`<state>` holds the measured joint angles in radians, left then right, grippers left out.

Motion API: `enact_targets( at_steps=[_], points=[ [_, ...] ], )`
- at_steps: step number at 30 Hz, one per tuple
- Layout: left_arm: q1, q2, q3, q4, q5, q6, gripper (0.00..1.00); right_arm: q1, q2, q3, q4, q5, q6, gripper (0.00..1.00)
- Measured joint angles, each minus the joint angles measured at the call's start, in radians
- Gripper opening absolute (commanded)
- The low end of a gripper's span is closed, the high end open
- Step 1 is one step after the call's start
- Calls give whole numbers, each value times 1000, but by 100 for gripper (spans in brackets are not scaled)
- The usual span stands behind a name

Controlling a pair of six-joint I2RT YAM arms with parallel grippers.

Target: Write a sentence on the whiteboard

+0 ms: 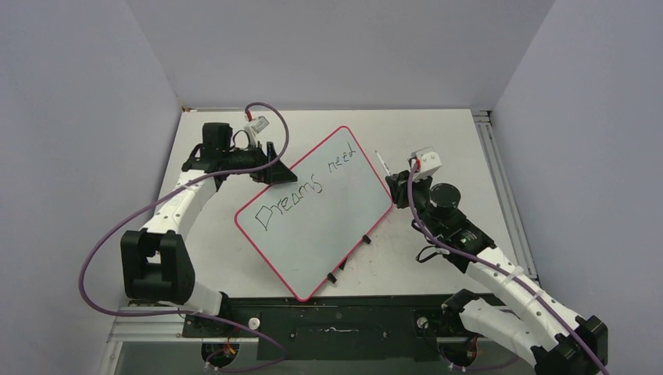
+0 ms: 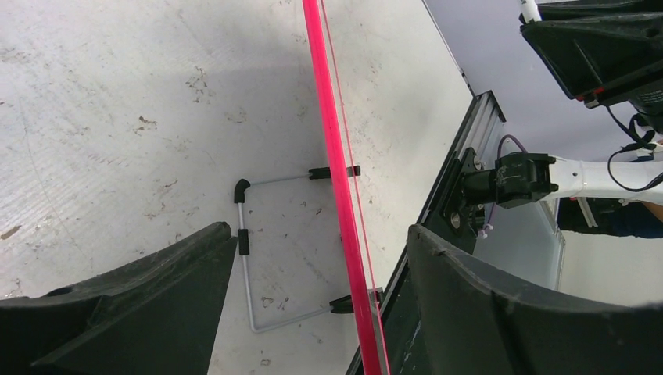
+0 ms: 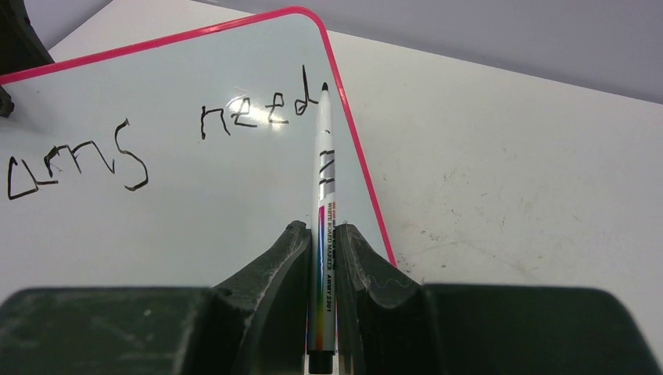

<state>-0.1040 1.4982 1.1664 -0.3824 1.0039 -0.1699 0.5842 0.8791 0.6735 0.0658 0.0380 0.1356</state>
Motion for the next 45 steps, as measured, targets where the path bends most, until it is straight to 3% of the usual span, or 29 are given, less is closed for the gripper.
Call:
enact_targets(
  at_steps=[10, 22, 31, 45],
  points=[
    [0, -154, -43, 49, -148, -5, 98, 7, -61, 0, -82, 1, 0, 5],
    [10, -471, -106, 78, -526, -10, 96, 13, -96, 11, -143, -2, 0, 5],
    [27, -638, -52, -142, -761, -14, 96, 63, -110, 12, -158, -77, 16, 5],
    [27, -985, -140, -466, -785, -159, 96, 417, -64, -31, -109, -130, 64, 5]
  ],
)
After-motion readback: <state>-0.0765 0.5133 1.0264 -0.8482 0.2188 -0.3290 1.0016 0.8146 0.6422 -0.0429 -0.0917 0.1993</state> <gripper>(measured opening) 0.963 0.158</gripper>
